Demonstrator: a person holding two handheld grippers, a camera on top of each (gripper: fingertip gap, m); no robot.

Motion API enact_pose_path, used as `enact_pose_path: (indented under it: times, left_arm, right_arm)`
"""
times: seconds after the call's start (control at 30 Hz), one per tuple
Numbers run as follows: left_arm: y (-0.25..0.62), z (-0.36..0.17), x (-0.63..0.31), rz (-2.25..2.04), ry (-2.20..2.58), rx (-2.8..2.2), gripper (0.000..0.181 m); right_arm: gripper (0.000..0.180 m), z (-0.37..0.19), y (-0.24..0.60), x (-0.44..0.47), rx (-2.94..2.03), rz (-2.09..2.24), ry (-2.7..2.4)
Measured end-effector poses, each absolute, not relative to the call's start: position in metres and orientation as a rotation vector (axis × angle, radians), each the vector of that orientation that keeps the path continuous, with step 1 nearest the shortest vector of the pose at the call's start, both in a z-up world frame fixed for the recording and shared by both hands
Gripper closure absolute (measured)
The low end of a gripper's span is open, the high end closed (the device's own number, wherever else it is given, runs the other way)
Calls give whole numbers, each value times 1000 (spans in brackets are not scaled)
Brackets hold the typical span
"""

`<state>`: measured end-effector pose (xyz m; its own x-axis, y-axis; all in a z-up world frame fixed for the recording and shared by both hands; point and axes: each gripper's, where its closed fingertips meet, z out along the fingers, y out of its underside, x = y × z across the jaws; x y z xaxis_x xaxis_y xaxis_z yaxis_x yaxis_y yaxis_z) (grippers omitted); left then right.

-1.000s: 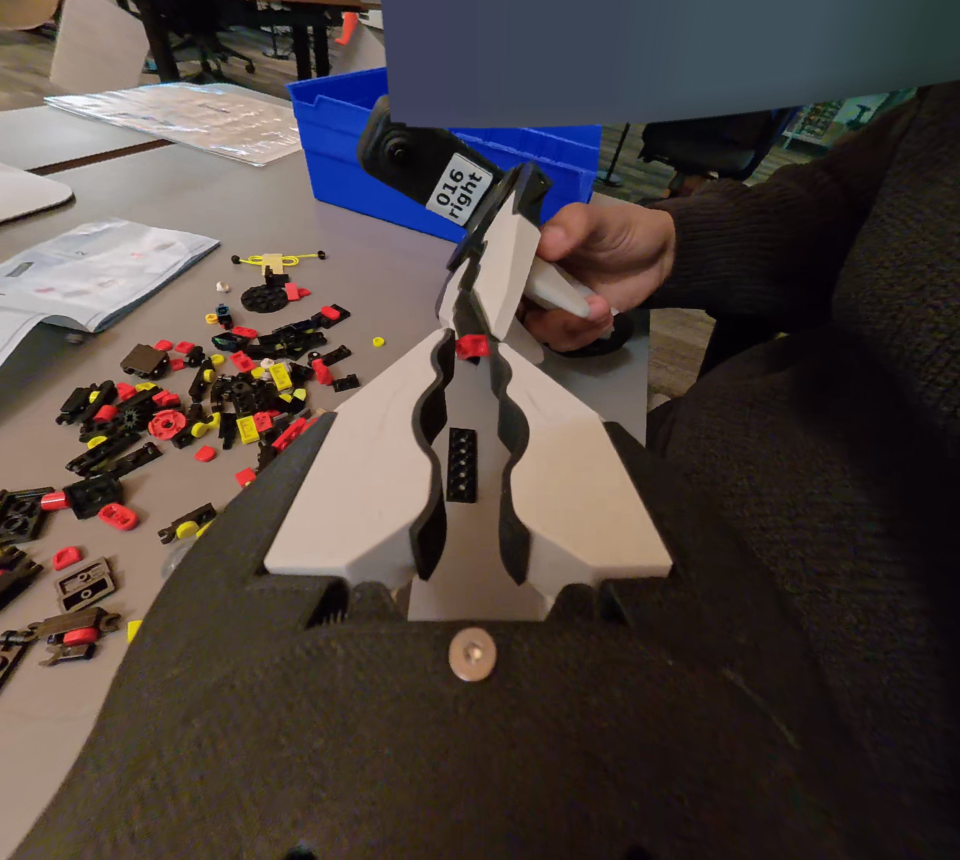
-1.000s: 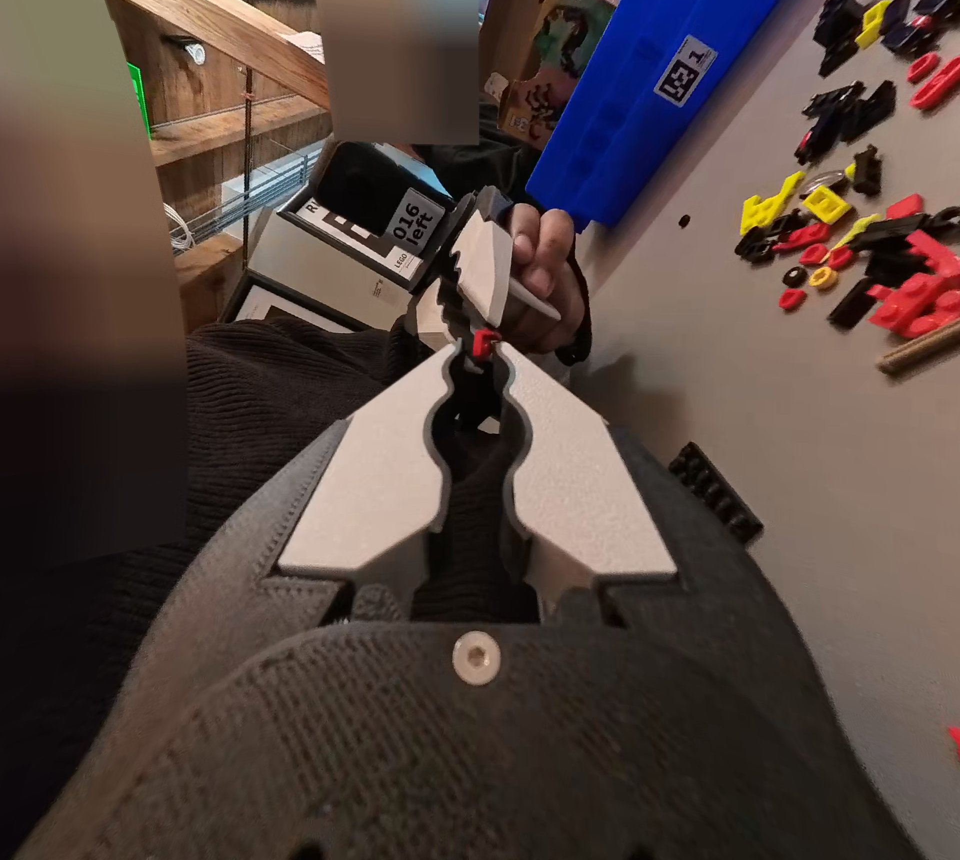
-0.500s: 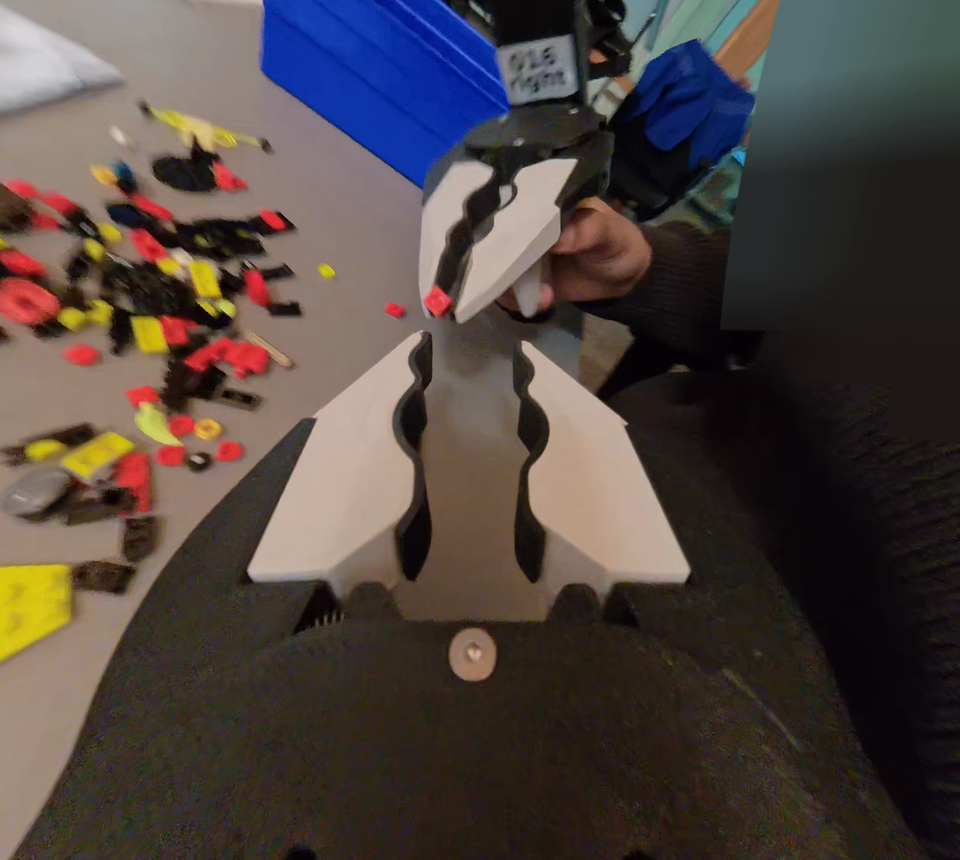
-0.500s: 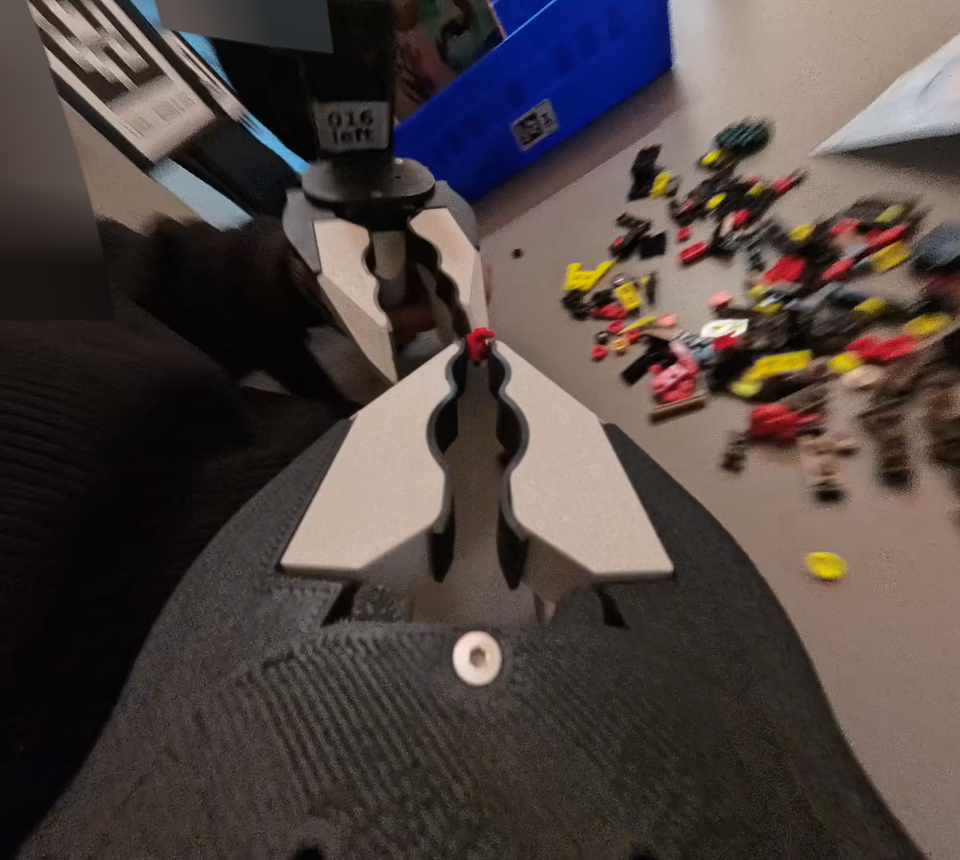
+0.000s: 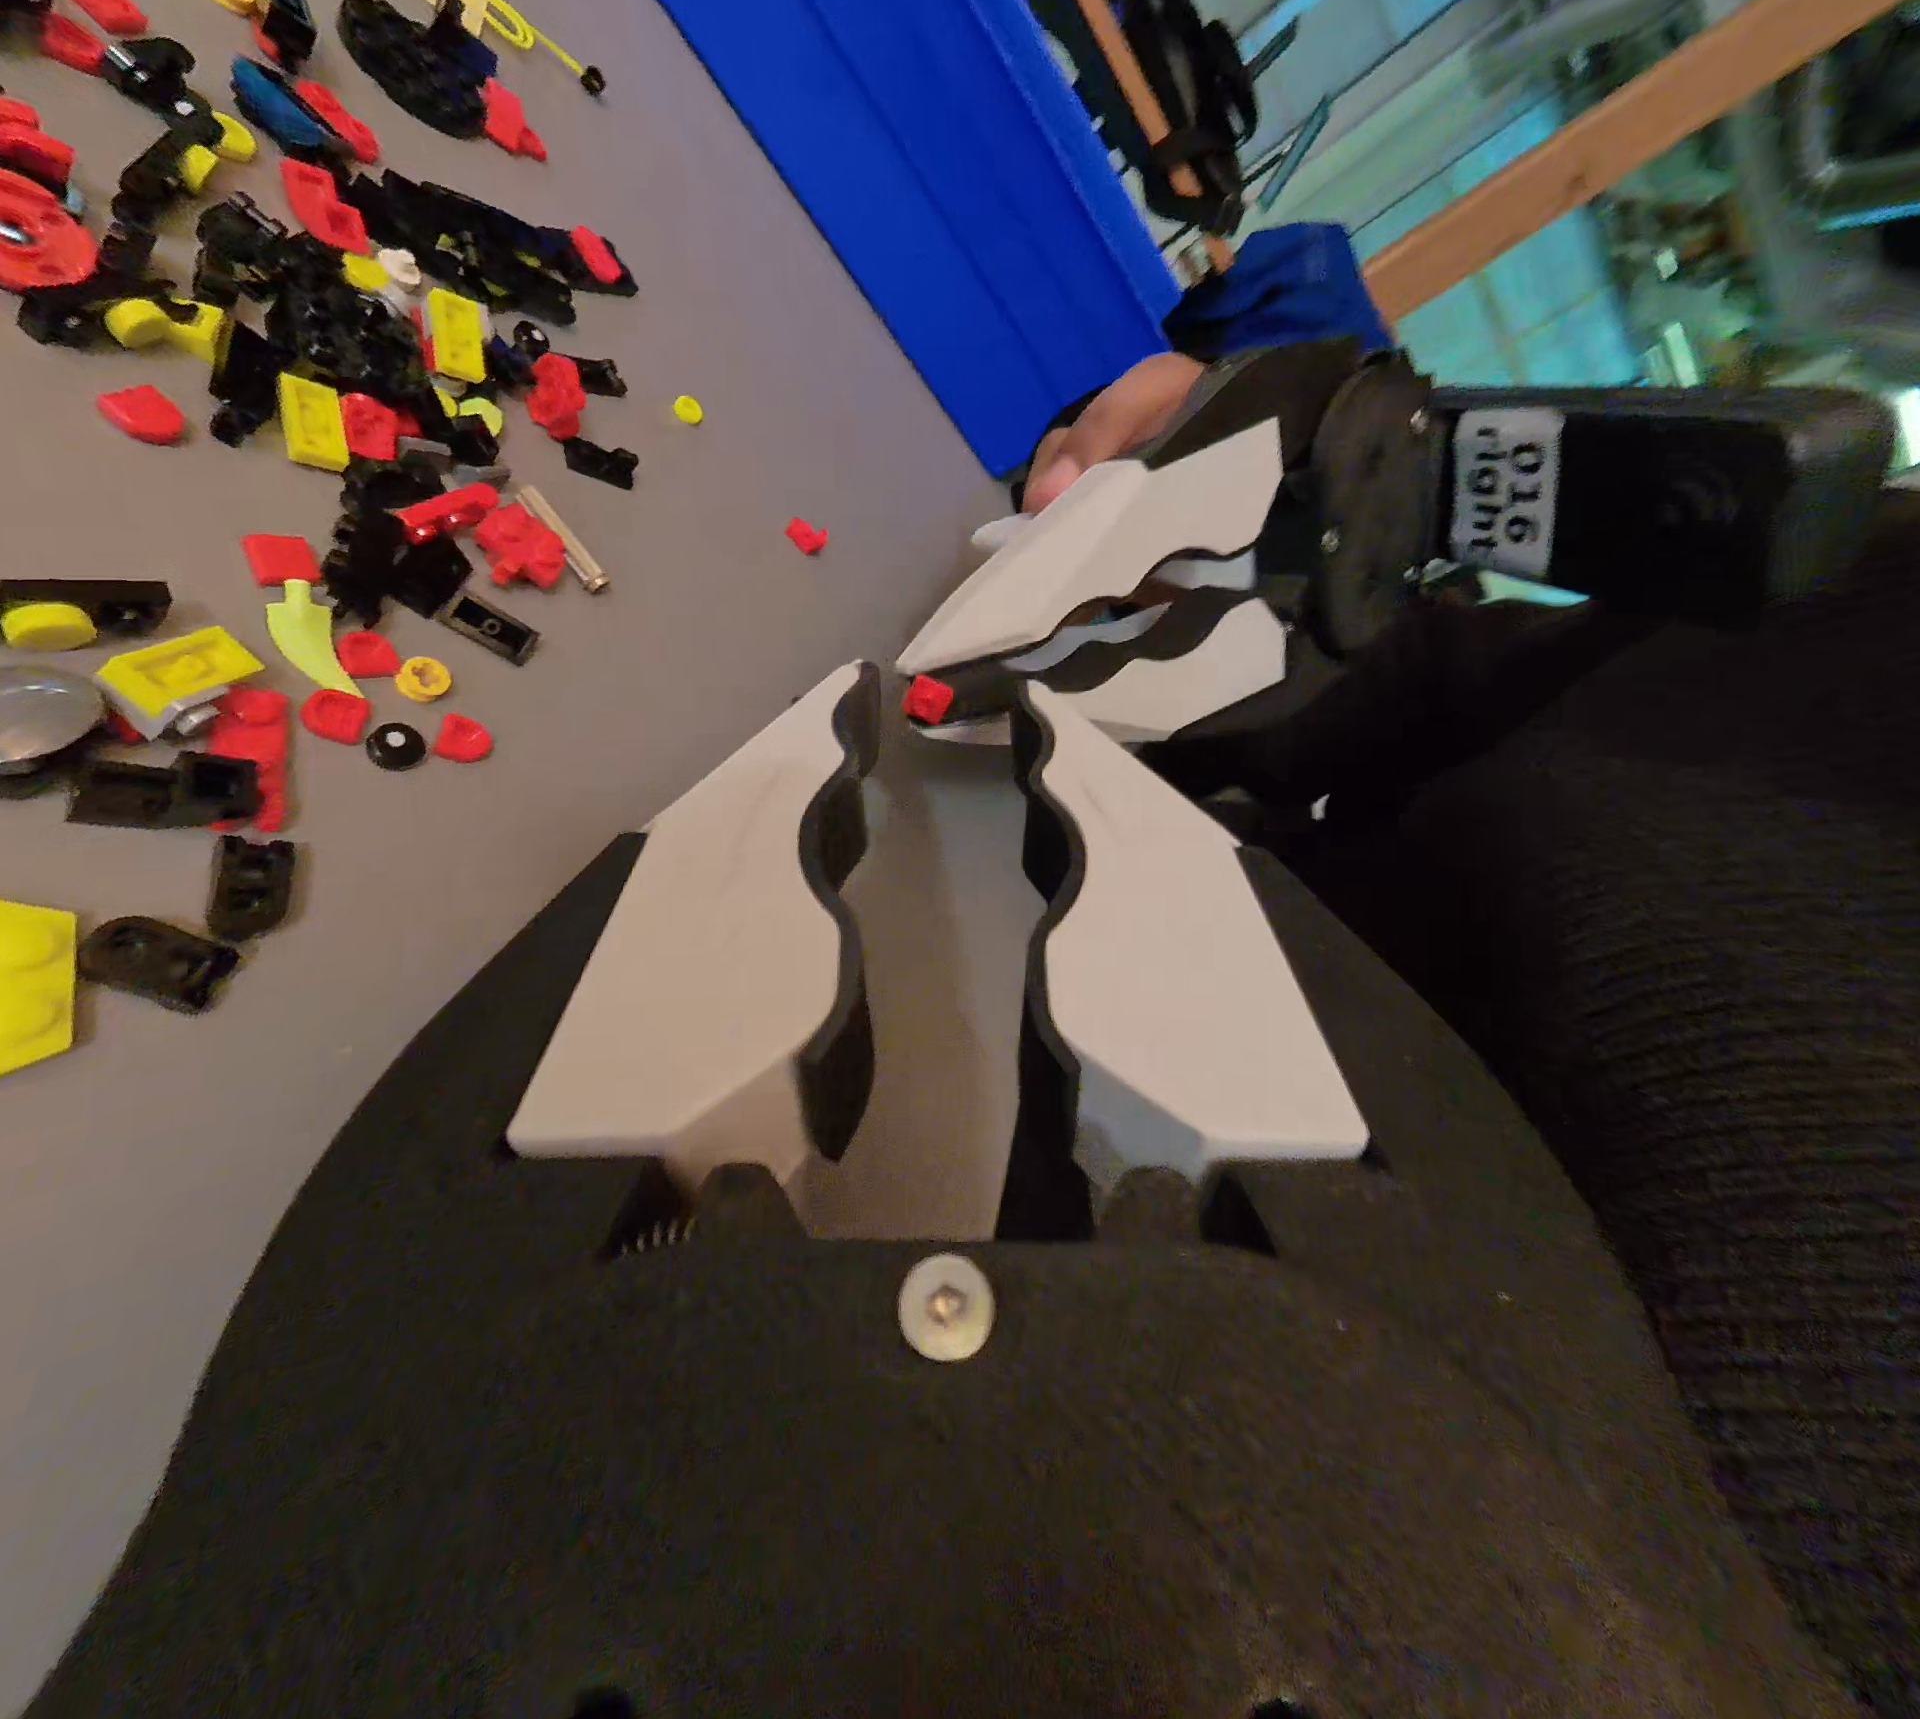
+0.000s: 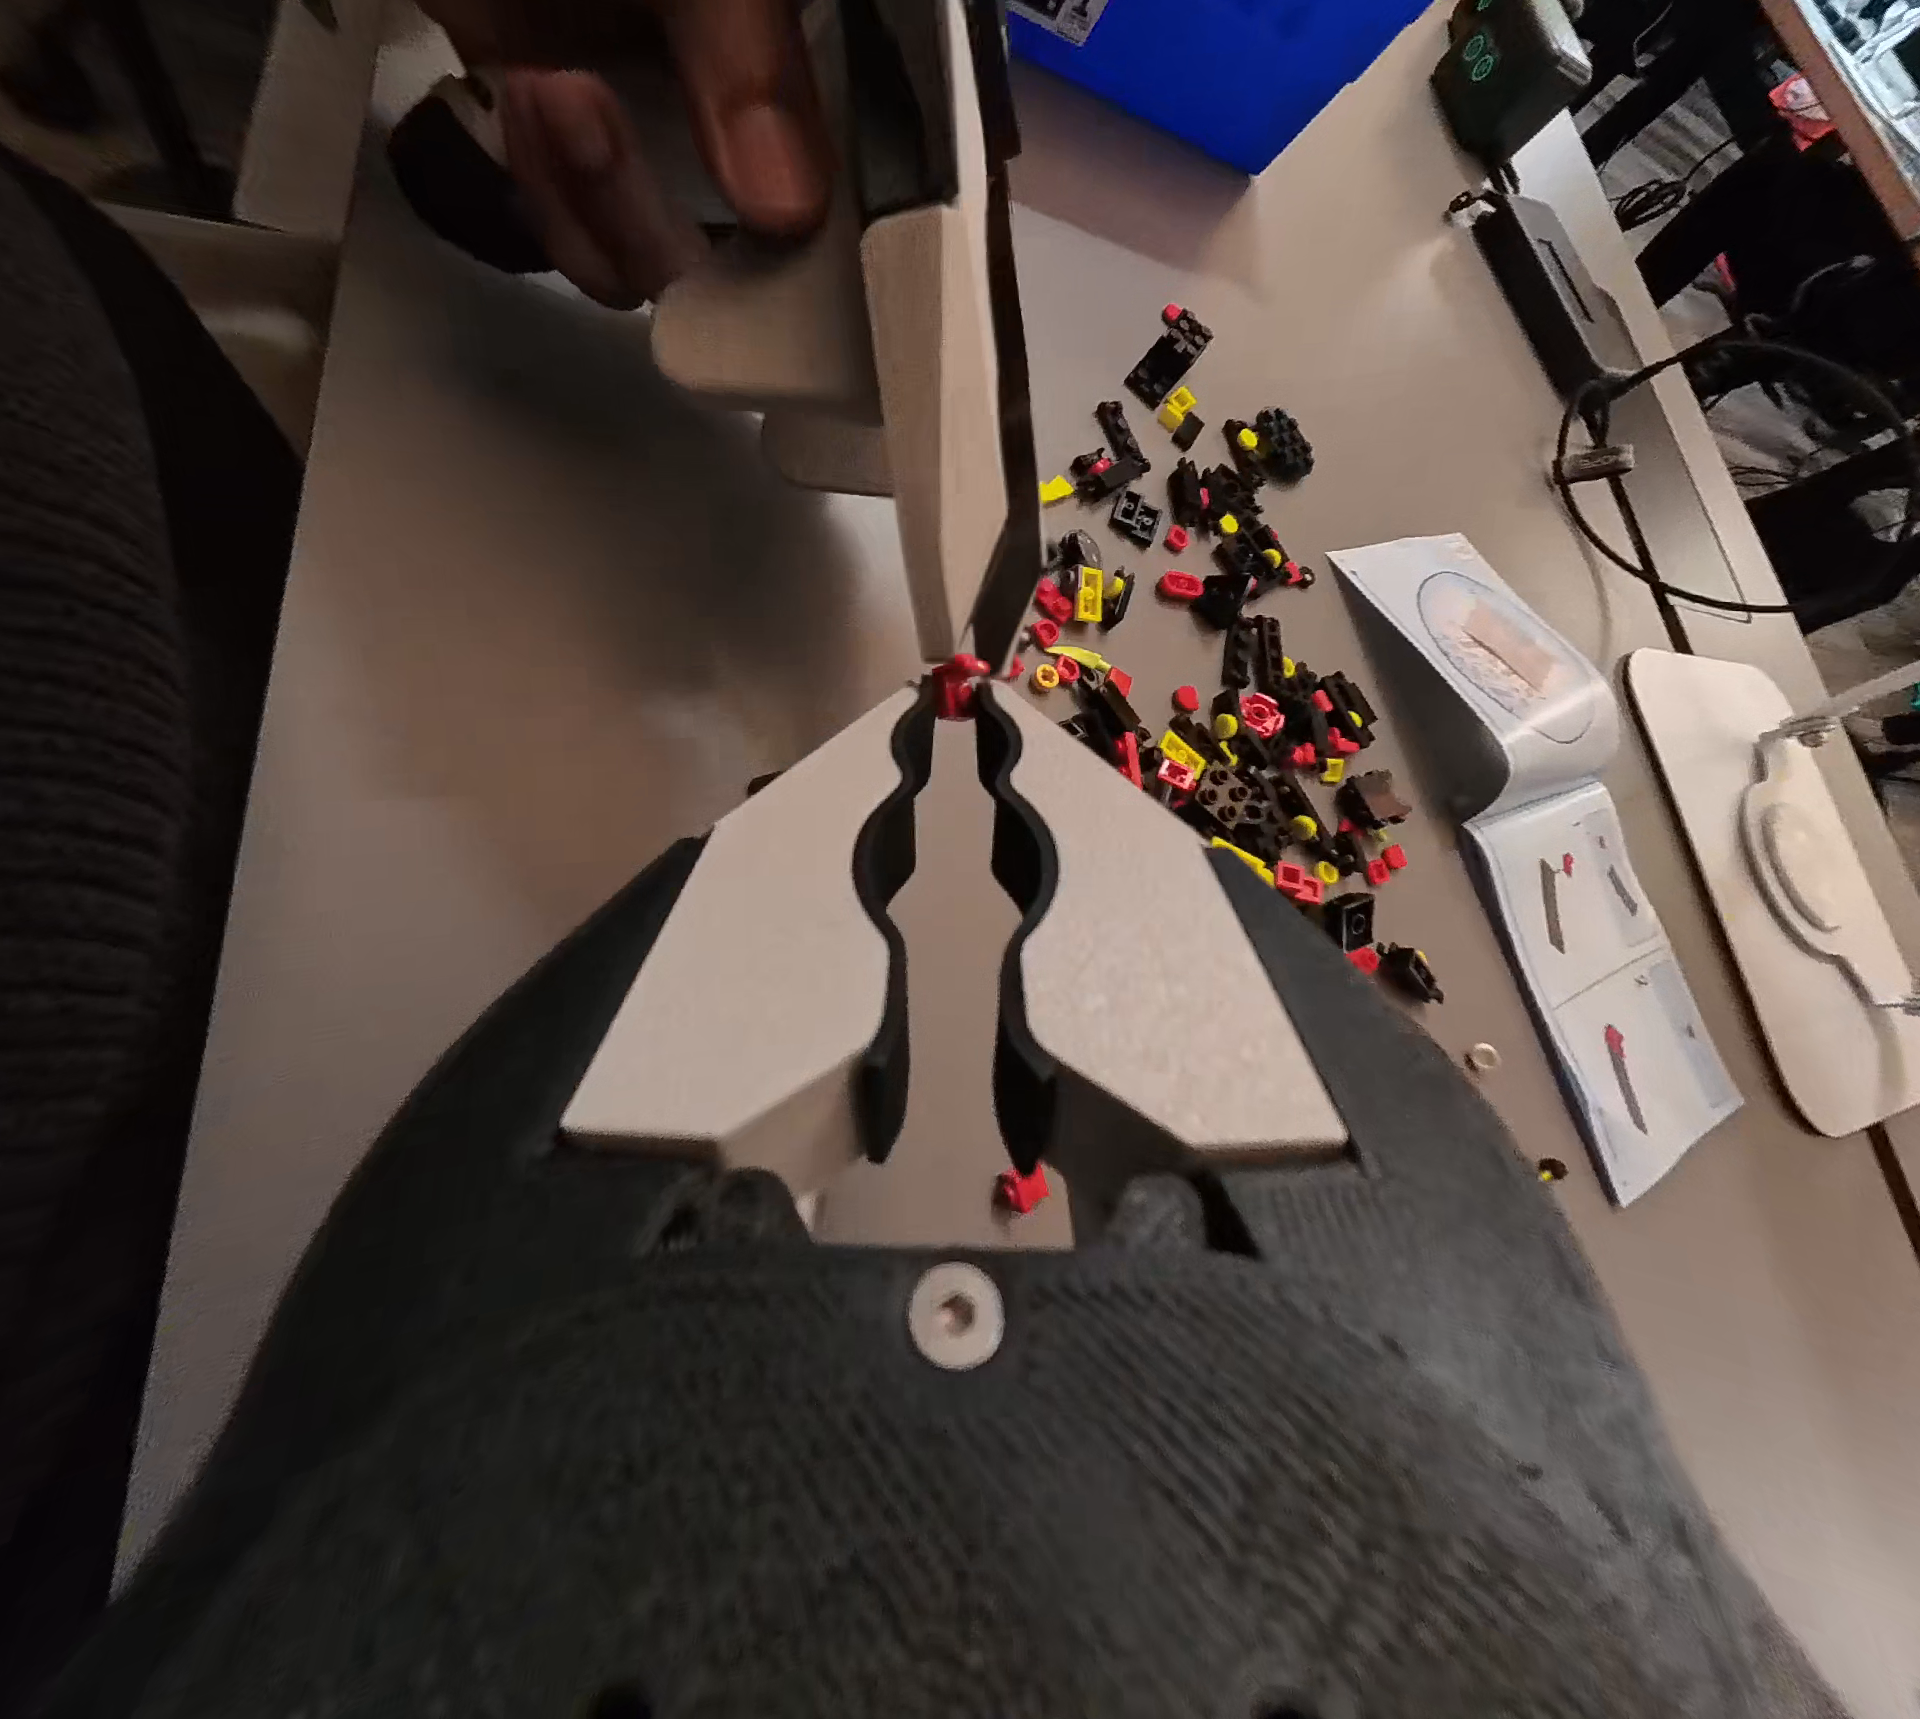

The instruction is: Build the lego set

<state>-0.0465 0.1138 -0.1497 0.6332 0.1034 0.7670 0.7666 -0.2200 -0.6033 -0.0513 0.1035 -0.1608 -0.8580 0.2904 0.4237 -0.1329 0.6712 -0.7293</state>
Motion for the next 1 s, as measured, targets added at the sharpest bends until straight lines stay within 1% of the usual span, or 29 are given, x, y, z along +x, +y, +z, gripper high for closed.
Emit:
enact_pose_path:
  times: [0.07,0.13,0.17,0.53,0.67,0.73,0.87,0.93,1.0]
  left_arm:
    - [114,-154,-46,-674,-703,-1749,163]
    - [114,-155,-45,-660,-693,-1760,174]
    - [114,-155,-45,-663,-692,-1762,175]
    - [113,-161,-36,-612,-595,-1850,176]
    - [111,-165,-40,-563,-591,-1882,176]
    - [108,-171,-42,-507,-574,-1933,177]
    - [105,-190,-37,-389,-504,-2081,176]
    - [106,-199,-33,-345,-454,-2147,176]
    - [106,-205,-32,-295,-421,-2190,175]
  right_arm:
    - [174,-160,103,-51,-119,1099,-2370]
    - [174,-160,104,-50,-116,1104,-2375]
    - [174,-161,104,-49,-110,1103,-2378]
    - [172,-166,103,-40,-71,1120,-2430]
    - [148,-174,114,-45,-148,1096,-2491]
    - [144,-189,125,-43,-204,1064,-2590]
    - [142,-214,140,-40,-333,1002,-2736]
    - [144,-216,137,-38,-387,1041,-2770]
    - [150,-217,136,-36,-421,1057,-2795]
